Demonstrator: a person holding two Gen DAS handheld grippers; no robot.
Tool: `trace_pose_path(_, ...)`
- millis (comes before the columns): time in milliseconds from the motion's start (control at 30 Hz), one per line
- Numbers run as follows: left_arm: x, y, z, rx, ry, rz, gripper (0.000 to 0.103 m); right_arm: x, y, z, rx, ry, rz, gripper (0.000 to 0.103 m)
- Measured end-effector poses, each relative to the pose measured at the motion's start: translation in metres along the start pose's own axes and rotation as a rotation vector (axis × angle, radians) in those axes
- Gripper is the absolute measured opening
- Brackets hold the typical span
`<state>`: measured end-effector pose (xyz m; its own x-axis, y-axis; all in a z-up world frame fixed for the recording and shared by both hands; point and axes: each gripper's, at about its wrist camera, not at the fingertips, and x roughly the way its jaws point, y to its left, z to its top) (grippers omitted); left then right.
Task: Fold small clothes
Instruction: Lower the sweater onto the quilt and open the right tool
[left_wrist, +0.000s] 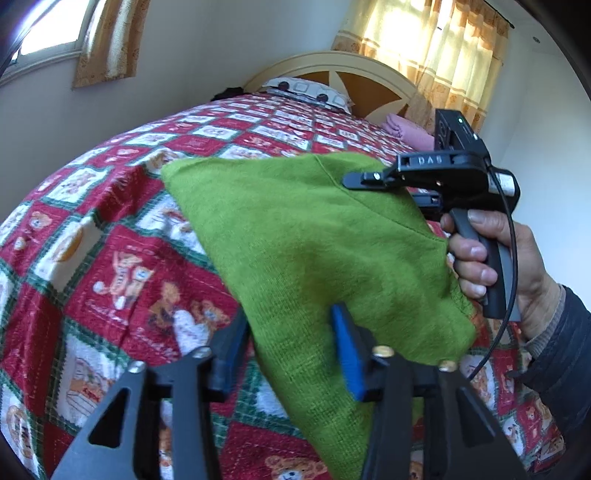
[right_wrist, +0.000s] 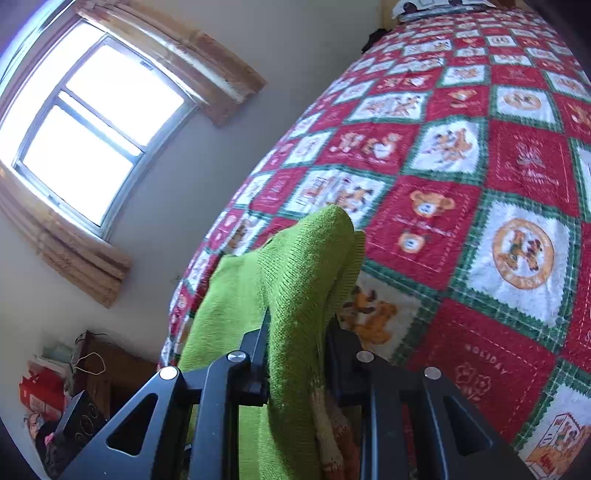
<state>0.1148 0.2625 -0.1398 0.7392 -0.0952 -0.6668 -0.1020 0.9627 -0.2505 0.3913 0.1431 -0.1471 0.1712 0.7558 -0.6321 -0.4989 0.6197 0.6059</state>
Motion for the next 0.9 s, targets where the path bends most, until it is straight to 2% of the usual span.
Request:
trace_pose_path(100,-0.009,-0.004,0.003,0.027,-0.031,0.037,0.061,0.001,-0.003,-0.002,0.0,-0.004,-0.024,0.027)
trace_pose_path(167,-0.016,-0.007,0.007,0.041,-0.065,0.049,0.067,0.002,-0.002,-0.002,-0.013,-0.006,-0.068,0.028)
trace_pose_path(233,-0.019,-0.008,0.012,0.051,-0.094,0.061,0.078,0.003,-0.001,-0.003,-0.028,-0.005,-0.092,0.028)
trace_pose_path(333,-0.016,-0.004,0.019,0.036,-0.106,0.079,0.078,-0.001,-0.002,-0.004,-0.028,-0.025,-0.11,0.031)
trace_pose_path(400,-0.015,0.0,0.023,0.029,-0.117,0.091,0.081,-0.017,0.003,-0.008,-0.039,-0.073,-0.126,0.033)
trace_pose_path(467,-0.008,0.004,0.024,0.037,-0.112,0.138,0.082,-0.035,0.011,-0.014,-0.059,-0.119,-0.118,0.039)
trace_pose_path(533,0.004,0.012,0.025,0.032,-0.089,0.175,0.082,-0.056,0.021,-0.026,-0.099,-0.163,-0.055,0.047)
trace_pose_path(600,0.014,0.02,0.021,0.006,-0.062,0.167,0.085,-0.063,0.03,-0.037,-0.134,-0.149,-0.012,0.048)
trace_pose_path(700,0.019,0.026,0.015,-0.013,-0.064,0.171,0.094,-0.051,0.037,-0.057,-0.175,-0.043,0.036,0.048)
trace_pose_path(733,0.02,0.027,0.014,-0.017,-0.062,0.172,0.097,-0.045,0.036,-0.065,-0.193,-0.016,0.015,0.048)
trace_pose_path(767,0.022,0.029,0.014,-0.025,-0.06,0.161,0.098,-0.039,0.033,-0.07,-0.206,-0.001,-0.075,0.046)
trace_pose_path(800,0.023,0.03,0.013,-0.031,-0.056,0.156,0.102,-0.033,0.028,-0.073,-0.199,0.017,-0.111,0.043)
trace_pose_path(900,0.029,0.033,0.011,-0.038,-0.058,0.154,0.103,-0.032,0.021,-0.073,-0.17,0.013,-0.09,0.042)
